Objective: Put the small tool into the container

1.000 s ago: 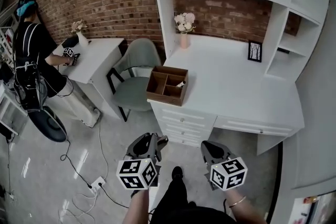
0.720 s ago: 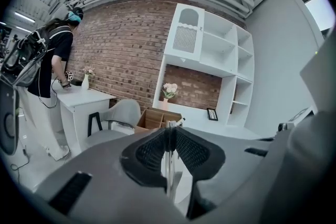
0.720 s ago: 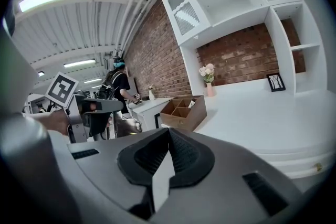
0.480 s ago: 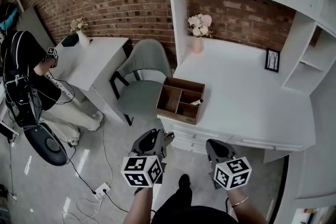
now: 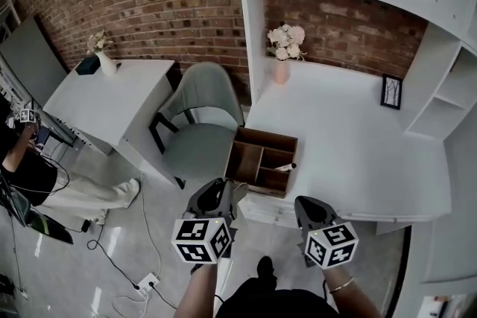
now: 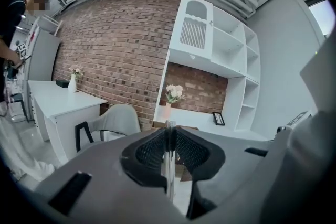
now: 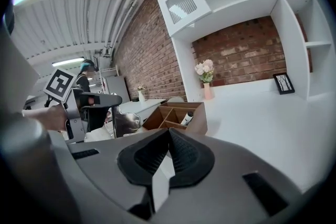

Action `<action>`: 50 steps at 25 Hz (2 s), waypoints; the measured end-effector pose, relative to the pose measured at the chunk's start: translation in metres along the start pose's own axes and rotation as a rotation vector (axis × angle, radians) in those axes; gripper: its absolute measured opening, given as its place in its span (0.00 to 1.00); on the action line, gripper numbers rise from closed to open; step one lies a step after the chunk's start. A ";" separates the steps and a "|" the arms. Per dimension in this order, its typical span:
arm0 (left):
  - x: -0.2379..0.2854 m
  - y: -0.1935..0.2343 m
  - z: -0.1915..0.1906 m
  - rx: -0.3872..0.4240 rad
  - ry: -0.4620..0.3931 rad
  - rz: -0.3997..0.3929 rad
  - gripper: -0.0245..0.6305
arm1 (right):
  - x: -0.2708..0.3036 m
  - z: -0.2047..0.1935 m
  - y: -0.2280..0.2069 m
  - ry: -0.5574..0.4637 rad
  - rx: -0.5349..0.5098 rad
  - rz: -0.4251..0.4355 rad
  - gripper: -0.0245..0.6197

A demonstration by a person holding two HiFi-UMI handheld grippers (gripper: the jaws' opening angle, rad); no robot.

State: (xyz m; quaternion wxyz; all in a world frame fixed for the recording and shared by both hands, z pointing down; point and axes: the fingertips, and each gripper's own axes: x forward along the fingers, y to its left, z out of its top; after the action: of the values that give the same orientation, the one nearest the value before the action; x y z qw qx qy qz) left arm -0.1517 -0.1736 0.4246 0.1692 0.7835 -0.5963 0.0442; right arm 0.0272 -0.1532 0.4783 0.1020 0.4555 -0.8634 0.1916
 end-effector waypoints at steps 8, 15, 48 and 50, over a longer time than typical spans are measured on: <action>0.037 0.009 0.018 0.014 -0.010 -0.036 0.14 | 0.018 0.013 -0.016 -0.011 0.005 -0.042 0.05; 0.062 0.010 0.038 0.019 -0.035 -0.040 0.14 | 0.027 0.025 -0.037 -0.024 0.013 -0.065 0.05; 0.111 0.017 0.048 -0.002 -0.065 0.032 0.14 | 0.067 0.053 -0.088 -0.028 0.019 -0.034 0.05; 0.108 0.019 0.042 -0.006 -0.057 0.040 0.14 | 0.066 0.051 -0.086 -0.026 0.019 -0.034 0.05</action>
State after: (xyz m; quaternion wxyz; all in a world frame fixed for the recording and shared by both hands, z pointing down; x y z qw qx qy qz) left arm -0.1446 -0.2904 0.4188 0.1534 0.7719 -0.6165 0.0236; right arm 0.0614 -0.2683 0.4754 0.0894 0.4736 -0.8549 0.1921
